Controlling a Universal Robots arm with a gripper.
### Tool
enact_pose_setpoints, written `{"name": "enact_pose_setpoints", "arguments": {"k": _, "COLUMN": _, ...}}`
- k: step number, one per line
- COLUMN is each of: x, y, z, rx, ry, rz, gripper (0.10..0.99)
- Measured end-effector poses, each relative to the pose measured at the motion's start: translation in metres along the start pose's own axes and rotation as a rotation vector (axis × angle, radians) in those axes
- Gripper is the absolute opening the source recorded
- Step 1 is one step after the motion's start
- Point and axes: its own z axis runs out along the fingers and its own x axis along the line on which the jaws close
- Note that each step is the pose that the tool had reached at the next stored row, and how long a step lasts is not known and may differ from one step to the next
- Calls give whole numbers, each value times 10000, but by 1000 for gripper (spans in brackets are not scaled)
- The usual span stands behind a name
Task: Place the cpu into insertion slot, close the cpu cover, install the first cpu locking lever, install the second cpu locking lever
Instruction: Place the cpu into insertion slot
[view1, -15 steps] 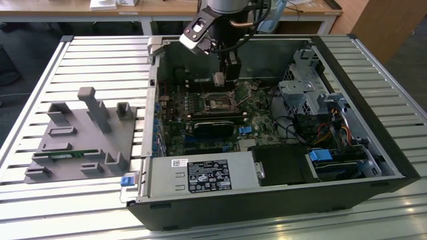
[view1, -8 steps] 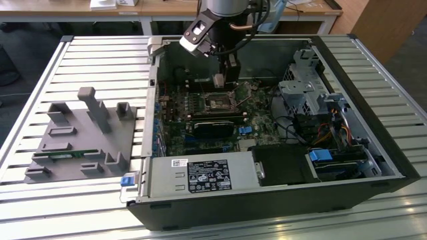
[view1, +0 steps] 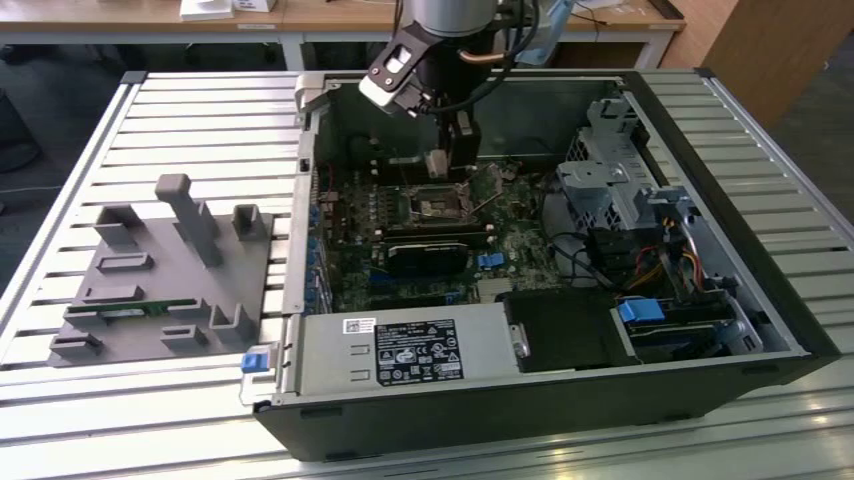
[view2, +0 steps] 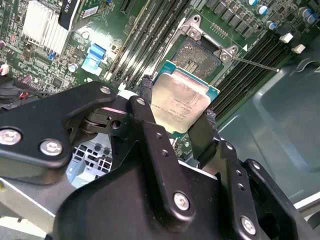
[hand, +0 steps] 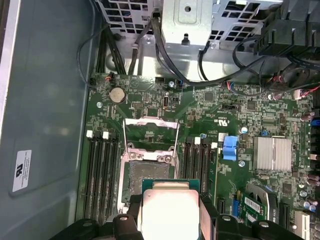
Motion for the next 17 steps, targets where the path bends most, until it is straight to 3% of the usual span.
{"name": "enact_pose_setpoints", "arguments": {"k": 17, "x": -1, "y": -8, "z": 77, "rx": -1, "ry": 0, "rz": 0, "gripper": 537}}
